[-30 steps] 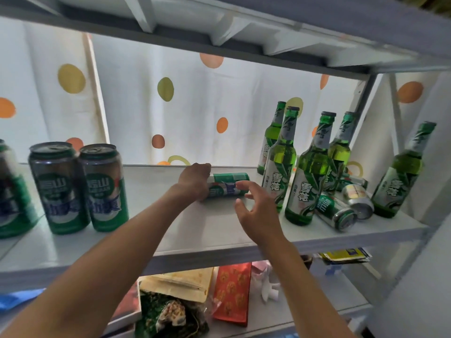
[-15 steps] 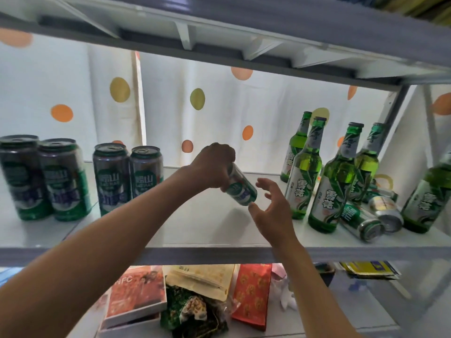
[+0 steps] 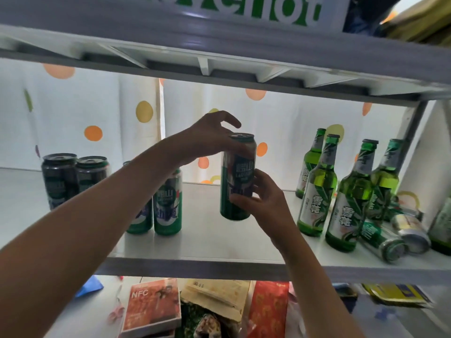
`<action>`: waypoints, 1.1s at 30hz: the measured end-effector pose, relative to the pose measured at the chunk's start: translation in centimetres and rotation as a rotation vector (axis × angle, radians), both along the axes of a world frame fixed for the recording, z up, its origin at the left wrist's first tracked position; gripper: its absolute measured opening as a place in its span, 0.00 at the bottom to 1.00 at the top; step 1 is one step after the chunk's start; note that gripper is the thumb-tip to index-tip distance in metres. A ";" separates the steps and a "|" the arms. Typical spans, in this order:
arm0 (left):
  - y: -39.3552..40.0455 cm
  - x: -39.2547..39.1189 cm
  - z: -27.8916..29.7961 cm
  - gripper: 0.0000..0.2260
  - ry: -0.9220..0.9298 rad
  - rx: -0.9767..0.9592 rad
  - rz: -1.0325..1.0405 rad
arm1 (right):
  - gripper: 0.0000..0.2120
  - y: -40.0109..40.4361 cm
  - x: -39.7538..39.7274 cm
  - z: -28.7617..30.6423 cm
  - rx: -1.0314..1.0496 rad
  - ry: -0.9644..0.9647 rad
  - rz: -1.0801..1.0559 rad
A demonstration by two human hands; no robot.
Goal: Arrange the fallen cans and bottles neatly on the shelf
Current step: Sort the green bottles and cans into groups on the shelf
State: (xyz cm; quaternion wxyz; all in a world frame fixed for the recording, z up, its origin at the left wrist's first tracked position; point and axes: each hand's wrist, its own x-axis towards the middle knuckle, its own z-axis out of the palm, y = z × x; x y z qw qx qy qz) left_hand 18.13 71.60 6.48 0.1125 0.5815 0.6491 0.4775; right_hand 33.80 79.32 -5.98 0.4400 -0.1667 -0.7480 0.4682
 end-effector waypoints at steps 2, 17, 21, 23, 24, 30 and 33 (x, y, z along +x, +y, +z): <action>-0.6 -0.2 0.0 0.28 -0.036 0.024 -0.043 | 0.30 -0.2 -0.4 0.5 0.011 0.005 0.008; -4.2 -3.6 -3.0 0.09 0.145 0.115 0.093 | 0.26 -2.2 -6.9 -1.7 0.062 -0.036 -0.063; -5.9 -5.1 -5.7 0.13 0.555 0.058 0.227 | 0.27 -2.2 -8.2 -3.1 0.067 -0.076 -0.072; -6.5 -5.7 -7.0 0.16 0.708 0.041 0.266 | 0.27 -2.0 -8.5 -3.6 0.070 -0.085 -0.079; -6.8 -5.9 -7.6 0.16 0.734 0.049 0.283 | 0.27 -1.9 -8.6 -3.8 0.071 -0.093 -0.078; -7.4 -6.7 -11.3 0.24 0.884 0.071 0.343 | 0.28 -2.0 -9.2 -5.2 0.056 -0.115 -0.061; -7.6 -6.8 -13.0 0.25 0.953 0.110 0.393 | 0.28 -2.0 -9.5 -6.0 0.047 -0.102 -0.058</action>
